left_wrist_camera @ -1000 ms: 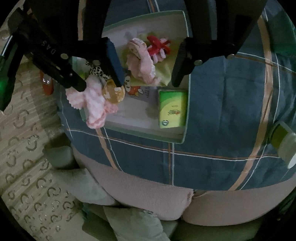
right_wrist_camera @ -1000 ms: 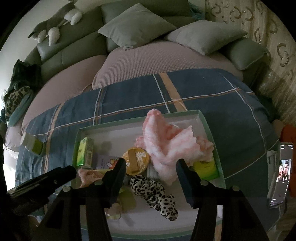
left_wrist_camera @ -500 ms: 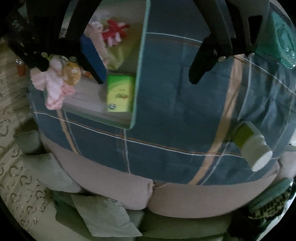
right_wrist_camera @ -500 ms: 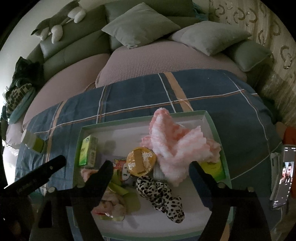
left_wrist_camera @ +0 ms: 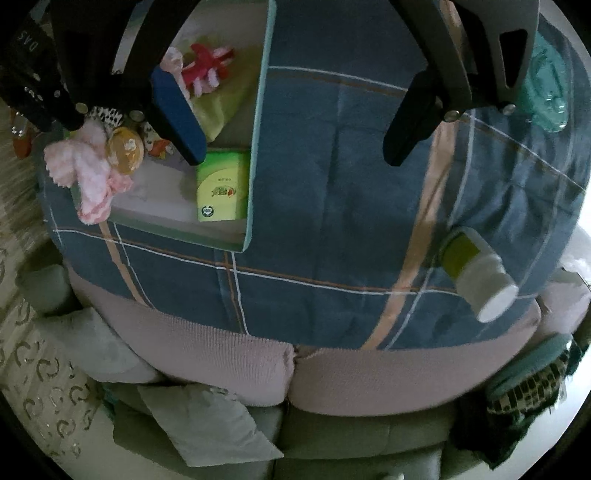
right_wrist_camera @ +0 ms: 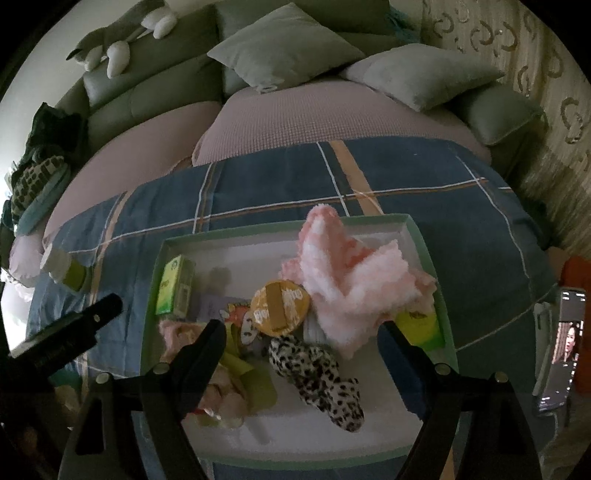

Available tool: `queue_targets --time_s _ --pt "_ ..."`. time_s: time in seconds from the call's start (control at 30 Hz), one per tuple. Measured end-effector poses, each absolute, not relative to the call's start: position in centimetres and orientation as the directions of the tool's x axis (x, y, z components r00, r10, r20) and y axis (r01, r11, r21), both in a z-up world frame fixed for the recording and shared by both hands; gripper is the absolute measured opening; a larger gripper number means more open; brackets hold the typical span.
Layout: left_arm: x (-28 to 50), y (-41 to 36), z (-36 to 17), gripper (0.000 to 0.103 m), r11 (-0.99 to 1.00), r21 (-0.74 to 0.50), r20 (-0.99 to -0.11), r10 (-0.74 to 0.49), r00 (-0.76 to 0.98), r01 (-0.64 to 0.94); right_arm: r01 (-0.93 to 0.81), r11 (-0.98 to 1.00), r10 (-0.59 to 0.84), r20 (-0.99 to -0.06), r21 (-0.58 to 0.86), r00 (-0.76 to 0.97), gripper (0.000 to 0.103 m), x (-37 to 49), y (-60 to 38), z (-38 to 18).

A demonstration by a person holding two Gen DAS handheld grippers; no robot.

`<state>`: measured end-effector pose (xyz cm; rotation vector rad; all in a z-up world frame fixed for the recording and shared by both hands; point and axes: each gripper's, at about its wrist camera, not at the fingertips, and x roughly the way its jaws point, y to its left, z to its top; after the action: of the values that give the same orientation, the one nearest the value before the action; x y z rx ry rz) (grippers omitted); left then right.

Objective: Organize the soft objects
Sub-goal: 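Withdraw both tools from the tray back over the bed cover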

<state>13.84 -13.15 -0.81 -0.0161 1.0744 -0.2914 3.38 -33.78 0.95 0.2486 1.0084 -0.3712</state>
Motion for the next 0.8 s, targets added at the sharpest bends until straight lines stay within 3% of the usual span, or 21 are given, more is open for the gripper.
queue_targets --time_s 0.8 --pt "2.8 -6.0 1.3 0.096 0.974 -0.031 -0.828 -0.152 0.539 0.226 0.315 0.949 -0.181 -0.858 -0.023 0.482 0.086 -5.8 -26.5 2.2"
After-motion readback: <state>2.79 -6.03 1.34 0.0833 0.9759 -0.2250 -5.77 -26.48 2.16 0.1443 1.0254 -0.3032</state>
